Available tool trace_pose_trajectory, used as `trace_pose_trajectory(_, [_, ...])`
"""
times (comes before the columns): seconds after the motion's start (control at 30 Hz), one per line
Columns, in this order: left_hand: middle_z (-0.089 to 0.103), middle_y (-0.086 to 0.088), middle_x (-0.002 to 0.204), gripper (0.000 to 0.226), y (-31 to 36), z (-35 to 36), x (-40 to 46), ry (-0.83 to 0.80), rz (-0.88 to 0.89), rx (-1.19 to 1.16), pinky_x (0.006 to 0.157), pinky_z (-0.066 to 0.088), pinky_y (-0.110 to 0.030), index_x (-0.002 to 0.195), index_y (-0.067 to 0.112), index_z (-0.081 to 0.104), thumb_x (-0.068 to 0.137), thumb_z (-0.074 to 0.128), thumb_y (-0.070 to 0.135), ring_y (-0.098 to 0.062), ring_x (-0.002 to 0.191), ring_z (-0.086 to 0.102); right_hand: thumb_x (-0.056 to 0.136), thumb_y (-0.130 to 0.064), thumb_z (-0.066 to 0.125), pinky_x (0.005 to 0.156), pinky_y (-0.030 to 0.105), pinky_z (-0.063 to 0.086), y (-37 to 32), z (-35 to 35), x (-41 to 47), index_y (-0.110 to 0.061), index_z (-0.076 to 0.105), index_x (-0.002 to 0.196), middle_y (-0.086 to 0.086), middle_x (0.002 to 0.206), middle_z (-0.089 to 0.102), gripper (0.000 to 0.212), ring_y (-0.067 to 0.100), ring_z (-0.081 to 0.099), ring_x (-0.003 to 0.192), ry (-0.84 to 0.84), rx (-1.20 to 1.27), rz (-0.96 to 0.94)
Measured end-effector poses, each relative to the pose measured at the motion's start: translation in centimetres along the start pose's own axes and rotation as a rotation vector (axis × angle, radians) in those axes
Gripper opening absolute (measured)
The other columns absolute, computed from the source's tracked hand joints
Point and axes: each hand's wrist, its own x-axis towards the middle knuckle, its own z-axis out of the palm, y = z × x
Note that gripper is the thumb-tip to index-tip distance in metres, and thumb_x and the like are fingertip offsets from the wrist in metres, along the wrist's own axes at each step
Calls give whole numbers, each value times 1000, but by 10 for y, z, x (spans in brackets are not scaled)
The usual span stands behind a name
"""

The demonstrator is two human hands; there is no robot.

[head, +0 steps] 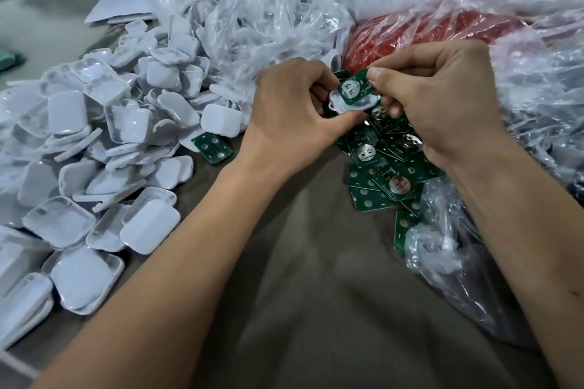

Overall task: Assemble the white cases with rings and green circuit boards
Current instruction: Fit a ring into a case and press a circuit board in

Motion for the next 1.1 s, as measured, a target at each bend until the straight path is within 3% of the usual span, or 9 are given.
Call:
trace_pose_trajectory(0.63, [69,6,72,38,-1,1,1,-6,-9,11,62,54,-31,86,14,77,66,92,43,-7,63,61,80,-12,82,50,22,46,2,1,1,-23,79,73,-2,56,70,14,8,59,45,-34,-68,-26])
trace_pose_trajectory(0.87, [69,5,74,39,-2,1,1,-12,-4,19,63,54,-30,88,14,78,66,92,42,-7,64,61,79,-27,84,56,25,51,2,1,-1,-27,78,74,-7,62,72,7,6,65,52,-3,-192,-60])
trace_pose_trajectory(1.1, [68,4,75,43,-2,1,1,-18,20,36,65,55,-32,90,14,77,67,91,47,-9,66,61,75,-38,91,55,18,47,-2,0,-4,-21,80,83,-8,70,72,22,2,65,57,-21,-333,-111])
